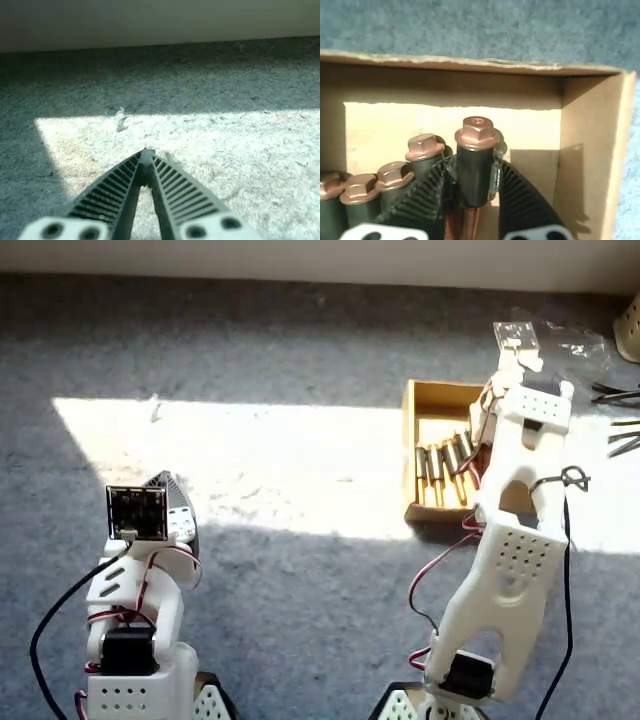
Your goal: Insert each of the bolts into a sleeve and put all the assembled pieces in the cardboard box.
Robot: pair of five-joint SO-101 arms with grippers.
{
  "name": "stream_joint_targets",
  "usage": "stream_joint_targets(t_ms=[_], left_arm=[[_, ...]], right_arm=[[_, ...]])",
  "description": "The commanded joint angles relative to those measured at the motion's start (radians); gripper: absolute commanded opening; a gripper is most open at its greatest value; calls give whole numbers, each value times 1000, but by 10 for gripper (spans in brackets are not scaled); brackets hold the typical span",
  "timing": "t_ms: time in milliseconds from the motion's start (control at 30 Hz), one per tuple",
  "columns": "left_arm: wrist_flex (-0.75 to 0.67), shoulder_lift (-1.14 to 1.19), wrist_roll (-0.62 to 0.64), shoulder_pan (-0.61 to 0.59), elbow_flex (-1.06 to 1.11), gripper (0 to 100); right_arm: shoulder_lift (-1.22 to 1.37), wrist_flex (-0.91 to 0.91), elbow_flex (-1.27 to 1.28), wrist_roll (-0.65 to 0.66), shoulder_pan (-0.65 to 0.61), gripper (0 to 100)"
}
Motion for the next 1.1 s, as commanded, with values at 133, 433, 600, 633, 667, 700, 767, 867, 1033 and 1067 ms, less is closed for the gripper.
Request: stream_joint_targets(t_ms=[133, 433, 600, 633, 667, 700, 767, 867, 1033, 1067], left_arm=[[-23, -10, -8, 15, -4, 5], [-26, -10, -5, 19, -4, 5], [-114, -10, -5, 15, 41, 5], [-130, -10, -5, 15, 50, 5], [-140, -10, -5, 15, 56, 5], [-143, -10, -5, 15, 58, 5], [-143, -10, -5, 16, 58, 5], [-143, -10, -5, 19, 58, 5], [-190, -10, -5, 7, 61, 5], [-192, -10, -5, 2, 61, 5]], right_arm=[[-24, 70, -58, 86, 13, 110], [-38, 73, -59, 86, 15, 109], [-110, 142, -59, 86, 2, 109], [-133, 159, -59, 86, -7, 109], [-156, 174, -59, 86, -13, 109], [-179, 189, -59, 86, -18, 109], [-229, 214, -59, 86, -33, 109], [-303, 237, -59, 86, -64, 109], [-424, 288, -59, 84, -120, 109], [-447, 300, -59, 84, -130, 109]])
